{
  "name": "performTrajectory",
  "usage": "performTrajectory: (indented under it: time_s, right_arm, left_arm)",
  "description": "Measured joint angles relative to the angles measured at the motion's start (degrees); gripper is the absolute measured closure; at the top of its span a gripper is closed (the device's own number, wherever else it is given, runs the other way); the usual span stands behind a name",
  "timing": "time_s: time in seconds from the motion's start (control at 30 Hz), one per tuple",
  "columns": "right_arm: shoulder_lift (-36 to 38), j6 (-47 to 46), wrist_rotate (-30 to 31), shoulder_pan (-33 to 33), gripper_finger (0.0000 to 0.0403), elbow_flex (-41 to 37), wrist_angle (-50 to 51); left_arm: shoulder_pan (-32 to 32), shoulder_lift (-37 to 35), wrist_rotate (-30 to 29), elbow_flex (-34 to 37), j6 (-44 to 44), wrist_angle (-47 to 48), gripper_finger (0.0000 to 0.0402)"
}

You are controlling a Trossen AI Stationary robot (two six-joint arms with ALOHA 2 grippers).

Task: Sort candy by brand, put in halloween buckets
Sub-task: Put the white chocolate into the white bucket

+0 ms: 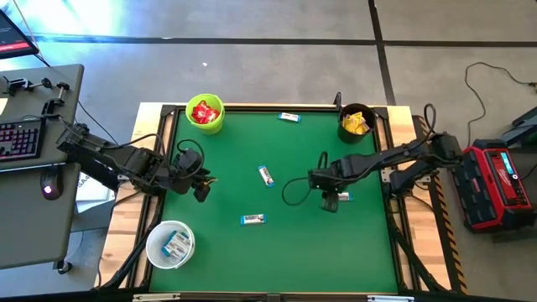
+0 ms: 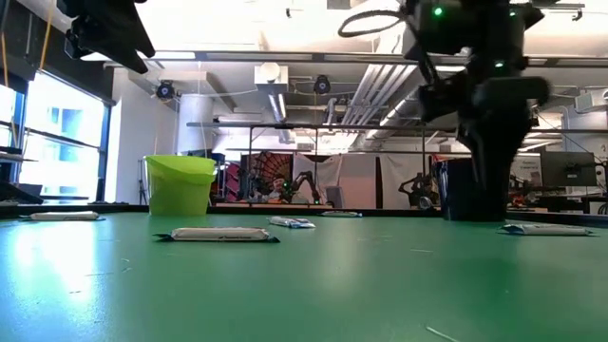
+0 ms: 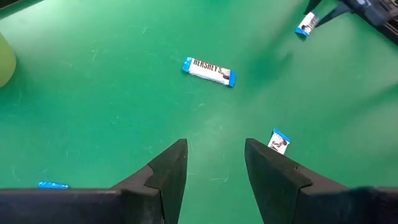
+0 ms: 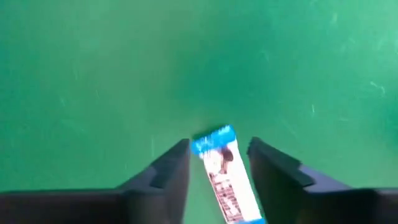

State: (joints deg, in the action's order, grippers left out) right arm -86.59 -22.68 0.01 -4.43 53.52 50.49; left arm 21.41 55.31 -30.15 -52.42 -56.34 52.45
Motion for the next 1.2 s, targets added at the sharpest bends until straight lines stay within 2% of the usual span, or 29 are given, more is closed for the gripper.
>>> performTrajectory:
  time_s: [0.13,0.27,0.53,0.7,0.8,0.9,1.2]
  right_arm:
    - [0.0,4.9,1.4,-2.0,0.0196,-1.7,0.6]
    - [0.0,8.8,3.4,-2.8,0.0159,-4.4,-0.2]
    - [0.0,13.7,4.2,-2.8,0.0151,-8.8,-8.6]
    - [0.0,13.4,3.4,-2.8,0.0153,-11.3,-11.9]
    - [-0.1,13.2,2.8,-2.8,0.0171,-11.5,-12.1]
    - [-0.1,13.6,2.3,-2.8,0.0209,-11.5,-12.3]
    - [-0.2,13.7,1.3,-2.7,0.0384,-11.6,-12.9]
  left_arm:
    - [0.0,0.0,0.8,0.0,-0.1,0.0,0.0248]
    - [0.0,0.0,1.1,0.0,-0.4,0.0,0.0248]
    - [0.0,0.0,1.1,0.0,-0.5,0.0,0.0248]
    - [0.0,0.0,1.1,0.0,-0.6,0.0,0.0248]
    - [0.0,0.0,1.1,0.0,-0.6,0.0,0.0248]
    - [0.0,0.0,1.1,0.0,-0.6,0.0,0.0248]
    - [0.0,0.0,1.1,0.0,-0.7,0.0,0.0248]
